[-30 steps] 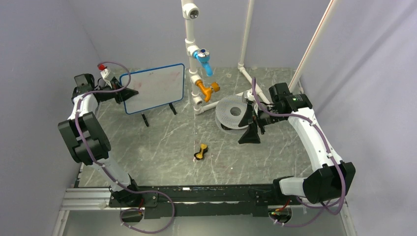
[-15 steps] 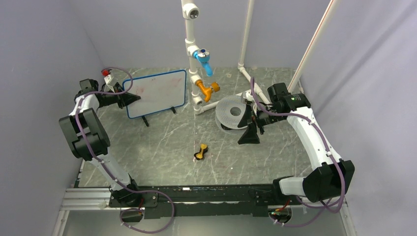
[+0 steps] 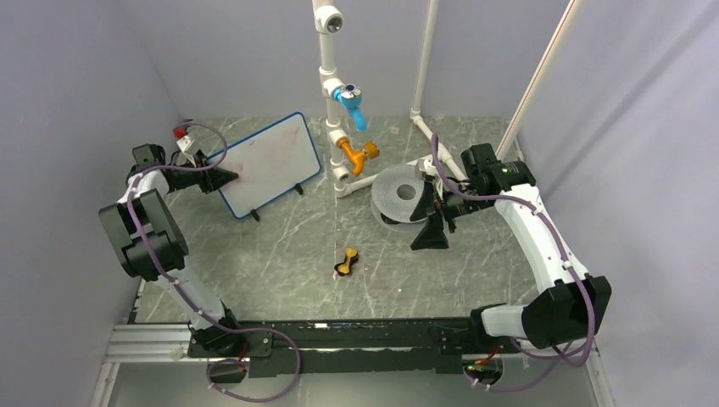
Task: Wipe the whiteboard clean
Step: Place the whiteboard on the whiteboard stand, then reset both arms
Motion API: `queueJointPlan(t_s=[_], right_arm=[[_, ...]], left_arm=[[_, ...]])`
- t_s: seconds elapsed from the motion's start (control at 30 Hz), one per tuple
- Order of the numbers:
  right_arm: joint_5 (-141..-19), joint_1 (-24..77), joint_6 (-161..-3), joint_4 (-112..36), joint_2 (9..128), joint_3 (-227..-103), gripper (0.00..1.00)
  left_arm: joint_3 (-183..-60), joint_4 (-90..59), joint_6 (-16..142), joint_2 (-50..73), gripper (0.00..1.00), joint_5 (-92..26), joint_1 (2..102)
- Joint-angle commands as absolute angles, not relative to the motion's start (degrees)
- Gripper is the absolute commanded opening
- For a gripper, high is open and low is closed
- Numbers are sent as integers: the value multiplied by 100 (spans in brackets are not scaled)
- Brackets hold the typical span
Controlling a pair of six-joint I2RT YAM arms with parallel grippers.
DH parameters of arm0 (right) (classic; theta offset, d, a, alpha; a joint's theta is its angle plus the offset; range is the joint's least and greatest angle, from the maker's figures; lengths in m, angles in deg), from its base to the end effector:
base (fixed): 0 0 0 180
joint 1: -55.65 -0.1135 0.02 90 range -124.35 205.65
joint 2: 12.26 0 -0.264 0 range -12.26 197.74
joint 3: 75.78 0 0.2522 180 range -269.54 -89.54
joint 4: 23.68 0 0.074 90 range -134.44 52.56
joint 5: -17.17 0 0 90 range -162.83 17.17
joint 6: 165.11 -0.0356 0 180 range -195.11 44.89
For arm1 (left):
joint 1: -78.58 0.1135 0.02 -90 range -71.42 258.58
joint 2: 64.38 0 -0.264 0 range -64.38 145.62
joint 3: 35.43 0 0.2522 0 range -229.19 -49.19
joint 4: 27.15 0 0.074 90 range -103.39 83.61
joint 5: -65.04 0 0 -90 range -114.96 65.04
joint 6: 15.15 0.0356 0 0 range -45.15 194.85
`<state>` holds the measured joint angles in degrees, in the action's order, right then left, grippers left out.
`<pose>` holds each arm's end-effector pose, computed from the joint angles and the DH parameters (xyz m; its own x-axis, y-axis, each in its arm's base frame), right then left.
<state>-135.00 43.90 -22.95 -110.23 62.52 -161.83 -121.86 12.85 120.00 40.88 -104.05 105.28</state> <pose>0.2100 0.0758 0.3299 -0.3321 -0.4456 -0.8313 -0.9411 0.0968 0.3240 0.3462 0.1350 0.2177 -0.2775 0.0106 -0.9607 0.8022 0.5529 -0.2256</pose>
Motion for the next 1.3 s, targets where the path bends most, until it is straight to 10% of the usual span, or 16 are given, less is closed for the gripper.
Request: queueJointPlan(t_s=[0.0,0.5,0.8,1.27], right_arm=[[-13796,4365,-2023,-11126,6182,-16284,92],[-13700,4362,-2106,-11009,6175,-16216,93],[-13008,4357,-3192,-9687,5771,-15746,93],[-9603,4833,-6672,-6556,4734,-15351,100]], left_arm=[[-12179,931,11941,3757,32,-10323,10600],[-11686,-1087,9815,3093,99,-9718,10831],[-11053,-3015,7224,1687,99,-7743,11289],[-10262,-524,4965,-1268,99,-6888,10812]])
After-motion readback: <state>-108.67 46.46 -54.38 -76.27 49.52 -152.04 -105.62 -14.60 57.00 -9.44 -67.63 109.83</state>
